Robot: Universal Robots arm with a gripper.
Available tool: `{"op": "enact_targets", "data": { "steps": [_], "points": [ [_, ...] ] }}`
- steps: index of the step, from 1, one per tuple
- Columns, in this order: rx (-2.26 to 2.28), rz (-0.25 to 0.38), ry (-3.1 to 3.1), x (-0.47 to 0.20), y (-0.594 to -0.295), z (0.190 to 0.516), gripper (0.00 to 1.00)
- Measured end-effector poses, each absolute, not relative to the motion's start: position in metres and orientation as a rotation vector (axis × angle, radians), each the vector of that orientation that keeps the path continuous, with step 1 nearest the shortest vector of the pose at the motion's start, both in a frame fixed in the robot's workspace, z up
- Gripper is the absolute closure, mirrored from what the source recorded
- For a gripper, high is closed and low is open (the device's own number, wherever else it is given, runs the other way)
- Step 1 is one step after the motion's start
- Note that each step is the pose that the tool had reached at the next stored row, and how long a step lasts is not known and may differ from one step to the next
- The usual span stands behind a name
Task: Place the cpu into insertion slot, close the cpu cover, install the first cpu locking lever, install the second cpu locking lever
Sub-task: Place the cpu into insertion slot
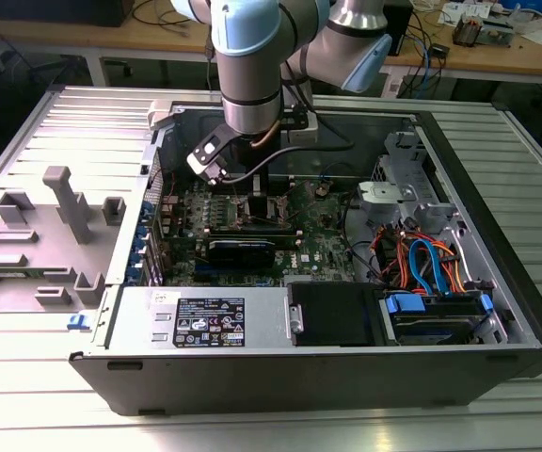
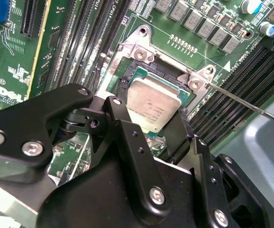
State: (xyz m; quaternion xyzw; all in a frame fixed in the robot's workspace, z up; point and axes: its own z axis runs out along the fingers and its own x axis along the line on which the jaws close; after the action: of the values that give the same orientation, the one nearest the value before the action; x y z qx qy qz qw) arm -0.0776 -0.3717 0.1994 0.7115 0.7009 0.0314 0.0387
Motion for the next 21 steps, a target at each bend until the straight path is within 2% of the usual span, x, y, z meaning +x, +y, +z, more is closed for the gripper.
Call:
{"op": "enact_targets", "data": {
  "steps": [21],
  "points": [
    [2.176, 0.083, 2.144, -0.0767, -0.3697, 0.1979, 0.46]
  ]
}}
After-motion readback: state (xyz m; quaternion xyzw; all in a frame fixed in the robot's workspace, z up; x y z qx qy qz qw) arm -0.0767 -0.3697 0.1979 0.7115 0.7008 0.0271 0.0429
